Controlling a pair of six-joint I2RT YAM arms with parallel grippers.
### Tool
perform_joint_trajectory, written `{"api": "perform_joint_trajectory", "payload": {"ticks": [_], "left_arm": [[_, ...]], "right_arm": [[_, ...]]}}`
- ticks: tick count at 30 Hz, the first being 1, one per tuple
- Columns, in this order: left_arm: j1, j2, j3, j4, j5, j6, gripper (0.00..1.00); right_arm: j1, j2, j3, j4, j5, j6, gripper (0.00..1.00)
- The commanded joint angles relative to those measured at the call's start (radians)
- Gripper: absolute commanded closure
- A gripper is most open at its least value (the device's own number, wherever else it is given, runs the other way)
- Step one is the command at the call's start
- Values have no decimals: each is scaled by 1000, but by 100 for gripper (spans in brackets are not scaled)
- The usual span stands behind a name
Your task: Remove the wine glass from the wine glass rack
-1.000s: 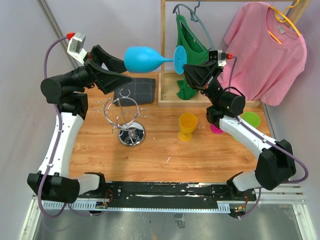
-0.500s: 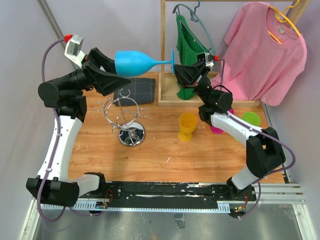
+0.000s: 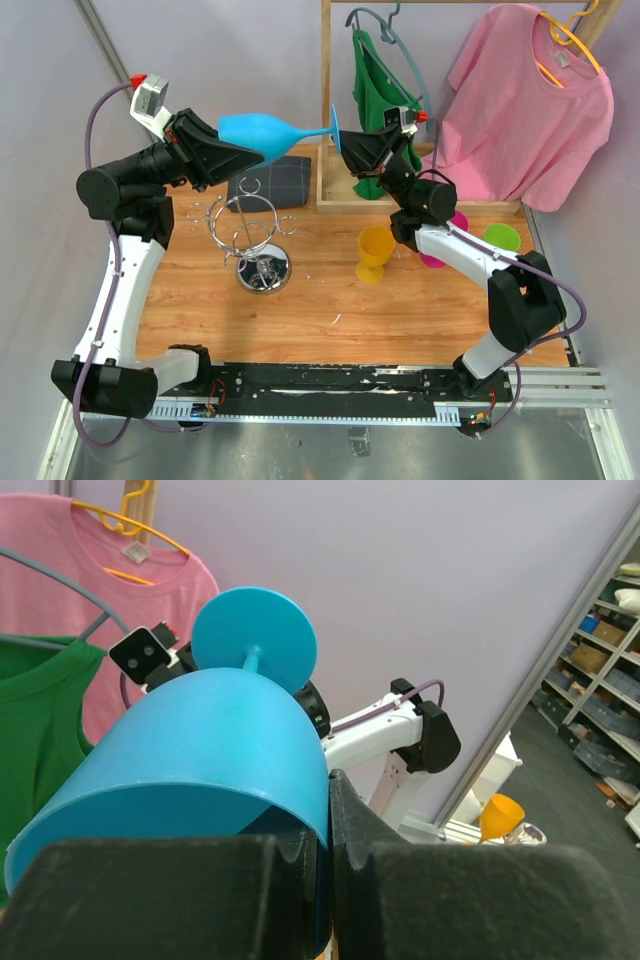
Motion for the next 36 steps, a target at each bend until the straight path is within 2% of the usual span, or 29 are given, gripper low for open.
{"api": "perform_joint_trajectory", "payload": {"ticks": [1,4,6,11,14,15,17,18,20,23,24,27,31,36], "left_arm": [[-8,-9,2,-10,23,4,98],[-8,1,35,-15,30,15,99],[-8,12,75,-27,34,27,99],[-8,55,167,-55,59,51,100],[-12,102,224,-61,68,39,100],[-22,118,250,-95,69,74,100],[-59,153,329,-313,54,240,100],[-80,177,369,-428,40,320,100],[-123,208,418,-559,6,436,100],[-234,264,580,-981,-125,812,99],[-271,275,606,-1055,-164,897,99],[-380,303,630,-1171,-263,1037,99],[-518,337,639,-1319,-397,1211,99],[-653,407,675,-1461,-569,1334,100]], "right_arm": [[5,-41,-1,32,-52,-63,77],[-29,-107,-64,30,-86,-81,57],[-57,-156,-110,29,-121,-84,48],[-151,-303,-217,5,-231,-74,32],[-224,-426,-258,-83,-317,-84,25],[-251,-478,-262,-148,-351,-117,23],[-302,-586,-254,-352,-413,-215,19],[-321,-642,-236,-540,-436,-287,17],[-349,-728,-168,-847,-479,-466,10],[-356,-786,-12,-1306,-493,-741,3],[-356,-796,35,-1402,-482,-799,3],[-356,-825,142,-1628,-424,-930,1],[-355,-879,211,-1828,-294,-1040,0],[-356,-953,263,-2025,-84,-1134,2]]}}
